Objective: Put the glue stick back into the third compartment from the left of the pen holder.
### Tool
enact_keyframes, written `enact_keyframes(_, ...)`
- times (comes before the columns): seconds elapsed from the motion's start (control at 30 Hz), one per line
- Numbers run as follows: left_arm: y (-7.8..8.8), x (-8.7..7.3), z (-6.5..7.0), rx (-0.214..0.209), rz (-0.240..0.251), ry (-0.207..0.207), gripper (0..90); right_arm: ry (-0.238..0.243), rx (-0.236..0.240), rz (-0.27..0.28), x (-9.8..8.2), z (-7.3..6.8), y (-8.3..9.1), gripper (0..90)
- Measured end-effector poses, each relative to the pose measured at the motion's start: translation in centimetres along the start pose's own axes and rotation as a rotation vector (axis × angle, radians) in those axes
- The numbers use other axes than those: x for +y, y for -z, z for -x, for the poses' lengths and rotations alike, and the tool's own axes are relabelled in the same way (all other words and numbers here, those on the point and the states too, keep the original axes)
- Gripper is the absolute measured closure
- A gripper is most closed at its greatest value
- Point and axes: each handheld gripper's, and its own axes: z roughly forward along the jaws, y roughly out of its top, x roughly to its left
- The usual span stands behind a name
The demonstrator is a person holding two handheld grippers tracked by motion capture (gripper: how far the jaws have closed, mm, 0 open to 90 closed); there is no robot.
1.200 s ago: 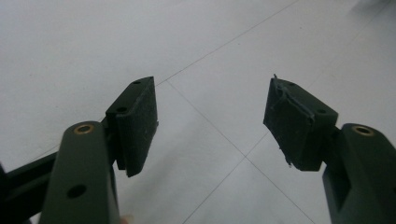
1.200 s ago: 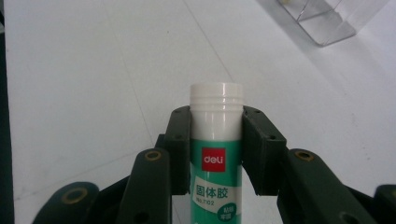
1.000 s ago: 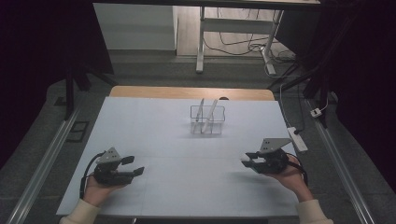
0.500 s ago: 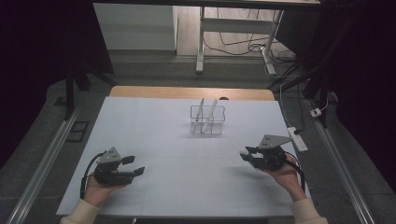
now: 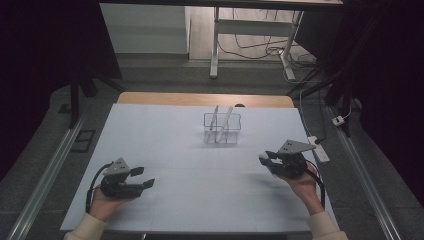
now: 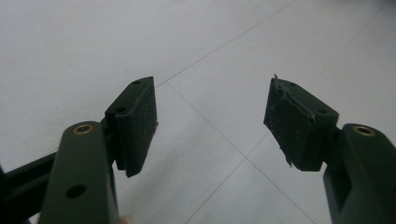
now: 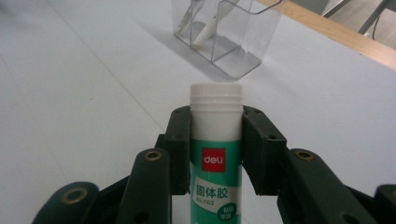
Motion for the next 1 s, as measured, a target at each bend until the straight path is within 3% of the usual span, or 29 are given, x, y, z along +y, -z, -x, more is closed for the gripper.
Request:
enact_keyframes(0.73,0.1,0.0,-0.1,-0.005,0.004,0.002,33.9,-0.07,-0.062,0.104,2.6,0.8,-0.8,64.6)
enact_keyframes(1.0,0.1,0.1,0.0,-0.006,0.005,0.0,33.9,-0.068,-0.066,0.125,3.6,0.9,-1.3,64.5)
